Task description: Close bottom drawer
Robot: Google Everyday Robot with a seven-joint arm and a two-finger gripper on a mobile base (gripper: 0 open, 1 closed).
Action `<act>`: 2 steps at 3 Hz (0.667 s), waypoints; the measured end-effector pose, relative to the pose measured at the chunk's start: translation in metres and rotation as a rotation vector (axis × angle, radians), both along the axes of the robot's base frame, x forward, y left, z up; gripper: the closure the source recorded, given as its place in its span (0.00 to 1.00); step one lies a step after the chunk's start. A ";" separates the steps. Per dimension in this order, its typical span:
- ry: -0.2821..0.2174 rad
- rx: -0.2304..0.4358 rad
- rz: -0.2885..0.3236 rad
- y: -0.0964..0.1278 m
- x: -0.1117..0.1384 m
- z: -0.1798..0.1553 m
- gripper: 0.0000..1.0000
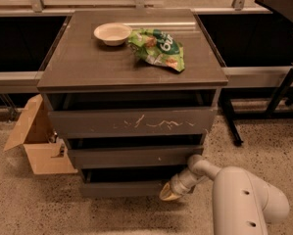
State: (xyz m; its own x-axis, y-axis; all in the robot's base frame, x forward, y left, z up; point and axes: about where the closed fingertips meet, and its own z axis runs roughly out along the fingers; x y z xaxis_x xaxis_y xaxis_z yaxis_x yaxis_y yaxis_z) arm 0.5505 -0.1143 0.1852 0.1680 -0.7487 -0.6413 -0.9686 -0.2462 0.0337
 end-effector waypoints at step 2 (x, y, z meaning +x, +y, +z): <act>-0.053 -0.001 -0.101 -0.013 0.009 0.001 0.30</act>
Offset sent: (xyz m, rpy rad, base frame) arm 0.0086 -0.0266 0.0101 0.0038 -0.0988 -0.1692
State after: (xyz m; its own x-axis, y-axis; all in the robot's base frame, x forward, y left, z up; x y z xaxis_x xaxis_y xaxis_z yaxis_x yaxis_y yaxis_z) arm 0.5594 -0.1272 0.1861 0.1255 -0.7642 -0.6326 -0.9889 -0.1475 -0.0180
